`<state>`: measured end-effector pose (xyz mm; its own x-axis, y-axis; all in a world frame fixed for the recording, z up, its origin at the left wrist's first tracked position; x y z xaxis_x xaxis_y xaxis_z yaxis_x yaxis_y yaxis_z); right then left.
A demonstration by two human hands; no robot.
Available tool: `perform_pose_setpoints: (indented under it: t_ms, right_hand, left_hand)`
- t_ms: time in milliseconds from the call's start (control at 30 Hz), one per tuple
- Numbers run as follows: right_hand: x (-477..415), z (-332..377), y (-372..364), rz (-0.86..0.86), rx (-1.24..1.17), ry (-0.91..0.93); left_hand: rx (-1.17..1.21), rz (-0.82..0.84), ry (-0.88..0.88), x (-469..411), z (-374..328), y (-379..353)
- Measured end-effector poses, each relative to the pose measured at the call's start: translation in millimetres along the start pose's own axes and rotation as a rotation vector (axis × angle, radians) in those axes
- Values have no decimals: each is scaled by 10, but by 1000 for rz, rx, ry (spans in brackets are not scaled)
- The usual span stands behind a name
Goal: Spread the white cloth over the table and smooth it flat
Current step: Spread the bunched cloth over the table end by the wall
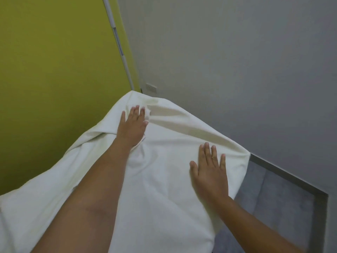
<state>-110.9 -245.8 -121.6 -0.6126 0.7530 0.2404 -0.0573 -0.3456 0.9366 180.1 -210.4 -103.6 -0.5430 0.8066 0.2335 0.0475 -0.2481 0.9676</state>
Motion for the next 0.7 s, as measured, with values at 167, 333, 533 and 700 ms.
perform_pose_setpoints:
  t_ms: [167,333,533,700]
  right_hand:
    - [-43,33,36,59,-30,-33]
    - [-279,362,44,115,-52,58]
    - [-483,494,15,72,-58,92]
    - [-461,497,-13,54,-34,94]
  left_hand:
    - [-104,-89,153,-37,-154,230]
    - [44,-17,121,334,-493,-58]
    - [237,119,191,117,-37,-217]
    - [204,237,161,-406,280,-16]
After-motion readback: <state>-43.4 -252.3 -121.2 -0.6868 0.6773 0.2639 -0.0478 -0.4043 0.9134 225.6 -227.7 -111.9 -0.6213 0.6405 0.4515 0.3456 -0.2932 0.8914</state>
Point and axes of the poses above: each hand's wrist, its own x-axis away from the middle knuckle, its own y-axis out of the back of the hand, z = x × y, the point moved 5 cm from there along -x, towards the middle knuckle, and after that the axes turned 11 degrees about z, right-handed, at the moved point
